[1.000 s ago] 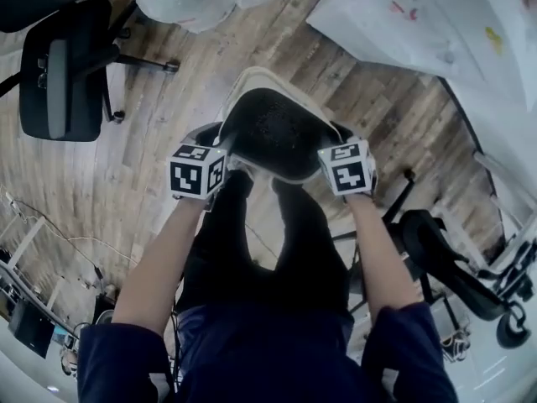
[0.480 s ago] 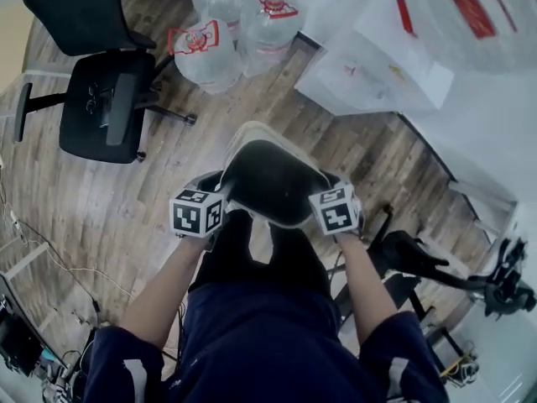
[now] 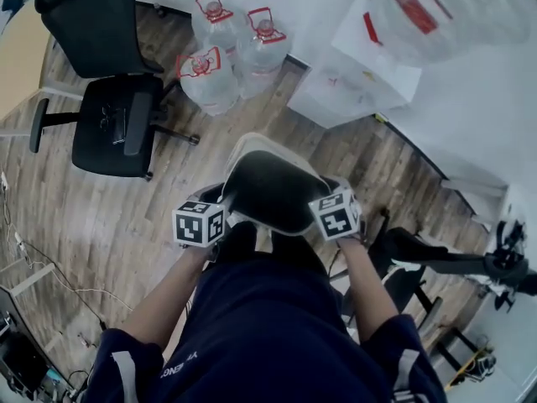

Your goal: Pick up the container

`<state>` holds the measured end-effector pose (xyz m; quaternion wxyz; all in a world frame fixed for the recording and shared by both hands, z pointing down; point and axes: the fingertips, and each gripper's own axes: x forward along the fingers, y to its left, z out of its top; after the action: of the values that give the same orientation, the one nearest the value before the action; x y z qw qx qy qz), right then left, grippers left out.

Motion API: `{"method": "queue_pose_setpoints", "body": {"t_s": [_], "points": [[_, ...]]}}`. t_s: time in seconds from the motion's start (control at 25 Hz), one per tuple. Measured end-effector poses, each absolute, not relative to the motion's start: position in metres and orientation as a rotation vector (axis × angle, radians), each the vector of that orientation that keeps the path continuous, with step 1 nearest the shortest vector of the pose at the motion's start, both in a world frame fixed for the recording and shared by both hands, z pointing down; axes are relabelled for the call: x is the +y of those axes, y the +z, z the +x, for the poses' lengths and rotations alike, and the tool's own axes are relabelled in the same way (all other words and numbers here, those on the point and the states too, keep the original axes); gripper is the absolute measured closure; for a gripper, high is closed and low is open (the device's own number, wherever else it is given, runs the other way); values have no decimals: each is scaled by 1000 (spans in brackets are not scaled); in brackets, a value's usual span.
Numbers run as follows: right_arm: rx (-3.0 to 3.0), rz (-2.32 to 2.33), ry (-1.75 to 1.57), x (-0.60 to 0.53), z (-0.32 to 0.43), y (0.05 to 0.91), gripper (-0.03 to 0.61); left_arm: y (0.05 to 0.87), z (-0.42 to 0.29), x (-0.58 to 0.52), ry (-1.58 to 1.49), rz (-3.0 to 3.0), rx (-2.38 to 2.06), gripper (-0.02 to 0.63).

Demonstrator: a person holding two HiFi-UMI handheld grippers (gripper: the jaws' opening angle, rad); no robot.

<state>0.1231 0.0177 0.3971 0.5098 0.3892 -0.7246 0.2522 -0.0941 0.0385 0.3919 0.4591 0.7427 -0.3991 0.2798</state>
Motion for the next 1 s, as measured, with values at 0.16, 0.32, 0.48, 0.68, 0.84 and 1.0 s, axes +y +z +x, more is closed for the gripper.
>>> {"method": "queue_pose_setpoints", "body": {"t_s": [0.16,0.32,0.48,0.68,0.84,1.0], "points": [[-1746,964,620,31,119,383,512,372,-99,44,661,1870,-990,486],[-1748,986,622,43,118,374,512,363,-101,52,653,1888,-990,488],[-1740,997,622,52,121,368,512,360,-99,58,648,1904,-979,488],[-1736,1016,627,56,125,365,512,357,-95,60,643,1921,-969,486],[-1734,1022,629,58,128,362,512,353,-91,59,633,1929,-966,486],[-1731,1027,625,57,132,363,512,352,-88,56,629,1934,-963,486]]}}
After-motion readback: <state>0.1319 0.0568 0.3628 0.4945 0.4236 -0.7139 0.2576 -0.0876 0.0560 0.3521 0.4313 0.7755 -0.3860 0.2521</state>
